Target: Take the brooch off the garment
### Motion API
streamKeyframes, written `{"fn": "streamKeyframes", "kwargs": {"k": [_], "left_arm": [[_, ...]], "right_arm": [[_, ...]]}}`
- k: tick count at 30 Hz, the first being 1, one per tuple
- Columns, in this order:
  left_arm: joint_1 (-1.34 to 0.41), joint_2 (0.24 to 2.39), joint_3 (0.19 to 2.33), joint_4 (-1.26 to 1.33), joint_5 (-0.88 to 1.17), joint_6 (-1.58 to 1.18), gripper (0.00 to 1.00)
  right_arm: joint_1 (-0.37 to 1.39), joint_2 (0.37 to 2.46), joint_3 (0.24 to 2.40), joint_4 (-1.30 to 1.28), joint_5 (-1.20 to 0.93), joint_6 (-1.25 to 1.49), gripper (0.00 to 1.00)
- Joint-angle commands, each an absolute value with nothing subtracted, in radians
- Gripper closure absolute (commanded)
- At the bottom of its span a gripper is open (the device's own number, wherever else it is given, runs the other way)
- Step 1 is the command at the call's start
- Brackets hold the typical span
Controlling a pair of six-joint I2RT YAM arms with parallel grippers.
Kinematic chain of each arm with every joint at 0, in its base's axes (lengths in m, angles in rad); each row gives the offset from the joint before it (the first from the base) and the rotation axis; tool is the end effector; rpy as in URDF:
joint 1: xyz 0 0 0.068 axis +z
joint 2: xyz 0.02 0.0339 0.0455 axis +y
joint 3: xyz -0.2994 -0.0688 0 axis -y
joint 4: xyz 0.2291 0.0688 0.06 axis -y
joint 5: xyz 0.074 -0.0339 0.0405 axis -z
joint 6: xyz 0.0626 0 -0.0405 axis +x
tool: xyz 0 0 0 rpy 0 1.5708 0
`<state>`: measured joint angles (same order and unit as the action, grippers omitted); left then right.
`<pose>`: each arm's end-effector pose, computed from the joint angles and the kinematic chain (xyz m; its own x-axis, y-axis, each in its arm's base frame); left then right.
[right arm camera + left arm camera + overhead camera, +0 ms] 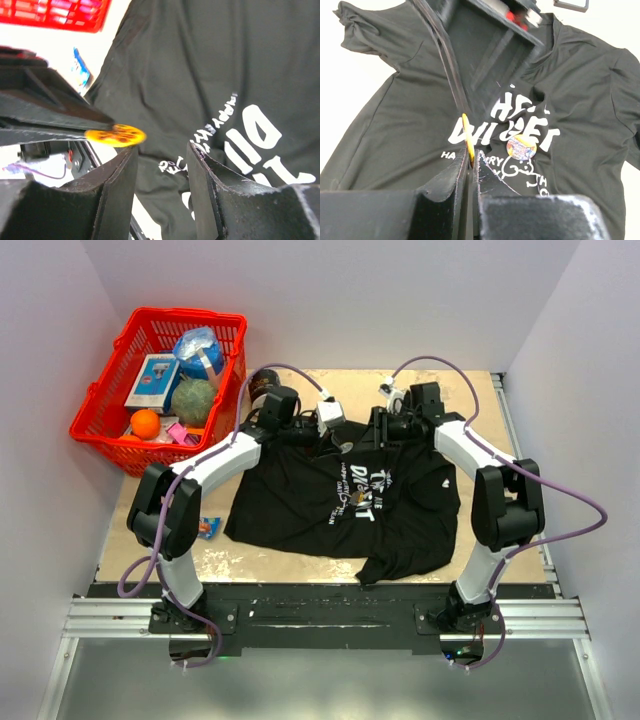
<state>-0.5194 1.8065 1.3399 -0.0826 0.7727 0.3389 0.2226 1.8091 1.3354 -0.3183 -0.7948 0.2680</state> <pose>0.3454 -0.2478 0.2931 -0.1374 0.3528 -0.9256 0.9733 0.2214 -0.0601 0.3848 0.1329 0.2694 -0.8398 0.0001 -0.5428 -0.4368 0.5936 0.6759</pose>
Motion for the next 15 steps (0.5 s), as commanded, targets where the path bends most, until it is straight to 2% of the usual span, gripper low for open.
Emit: {"fn": "streamKeyframes", "kwargs": {"k": [1,7,10,15], "left_arm": [[-0.58,1.801,1.37,-0.12,0.913,0.353,1.0],[-0.581,1.804,1.368,-0.118,0.899,0.351,1.0],[-0.578,1.801,1.362,-0.11,0.884,0.339,1.0],[-0.545,1.796,1.361,-0.126,0.916,0.339,1.0]], "right_arm": [[0.181,1.813,1.351,-0.163,-0.729,0.347,0.54],[0.175,1.799,1.347,-0.133,-0.776,0.344,0.53],[0.176,1.773,1.356,-0.196,-0.819,0.214,0.53],[0.146,1.727,1.384,-0.411,-0.845,-0.151,0.54]]}}
